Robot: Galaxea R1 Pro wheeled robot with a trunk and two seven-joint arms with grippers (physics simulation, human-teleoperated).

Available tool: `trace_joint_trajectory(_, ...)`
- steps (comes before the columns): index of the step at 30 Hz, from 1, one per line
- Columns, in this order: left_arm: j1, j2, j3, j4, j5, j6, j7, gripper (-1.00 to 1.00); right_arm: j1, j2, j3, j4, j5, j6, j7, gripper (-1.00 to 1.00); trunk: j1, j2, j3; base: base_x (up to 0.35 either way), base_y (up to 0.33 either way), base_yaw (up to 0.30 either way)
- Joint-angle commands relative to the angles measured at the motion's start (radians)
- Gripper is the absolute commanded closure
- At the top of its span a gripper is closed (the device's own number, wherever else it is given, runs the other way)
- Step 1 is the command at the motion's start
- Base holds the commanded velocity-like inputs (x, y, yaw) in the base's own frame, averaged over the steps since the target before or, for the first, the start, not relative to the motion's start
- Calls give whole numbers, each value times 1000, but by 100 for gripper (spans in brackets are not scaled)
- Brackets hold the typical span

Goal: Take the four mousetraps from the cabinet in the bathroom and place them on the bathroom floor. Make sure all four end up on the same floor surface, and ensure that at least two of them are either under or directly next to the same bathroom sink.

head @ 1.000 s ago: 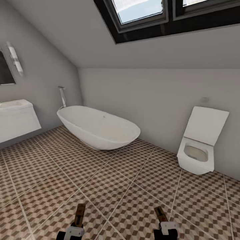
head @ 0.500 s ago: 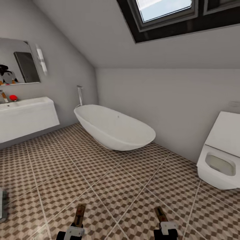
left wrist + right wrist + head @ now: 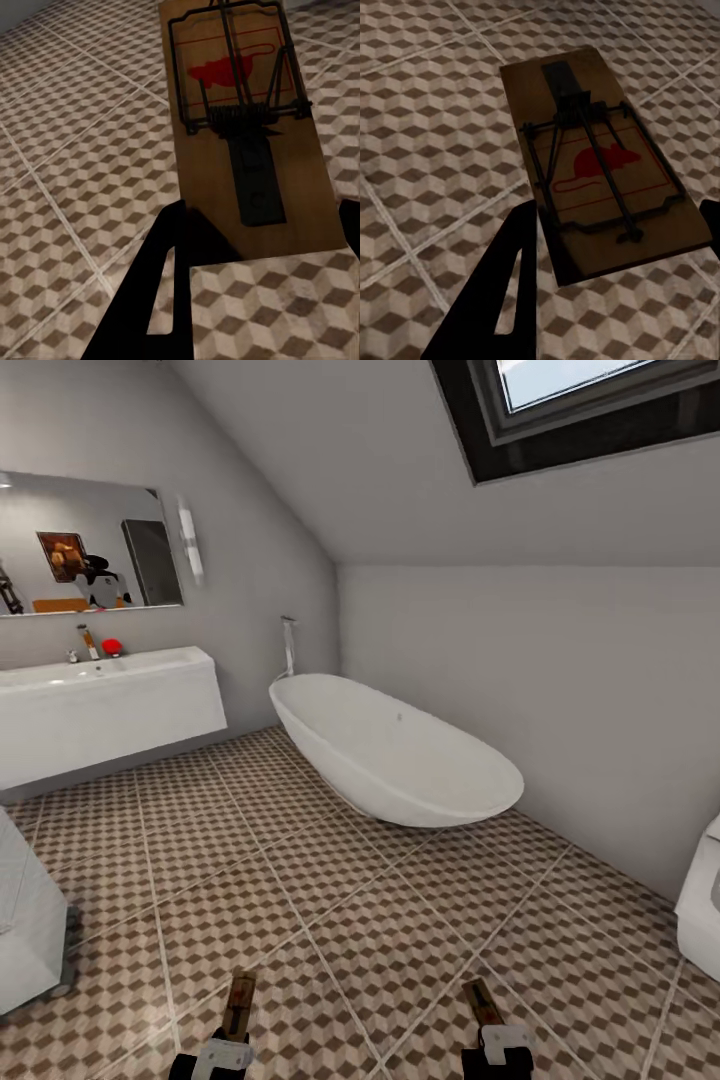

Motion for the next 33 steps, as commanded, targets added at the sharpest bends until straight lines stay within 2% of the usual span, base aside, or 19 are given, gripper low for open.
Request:
trace_joint_trajectory(1,-1,-1,-9,4,3,-4,4,100,0,0,3,0,8,1,-8,100,0,0,-1,244,0,290)
trace_joint_trajectory(13,-1,-1,-9,4,3,-4,4,100,0,0,3,0,8,1,-8,100,0,0,-1,232,38,290)
trace_joint_trajectory(25,-1,-1,-9,4,3,-4,4,100,0,0,3,0,8,1,-8,100,0,0,-1,43,1,290)
trace_joint_trajectory(33,-1,-1,-9,4,3,-4,4,100,0,0,3,0,8,1,-8,100,0,0,-1,209,6,290)
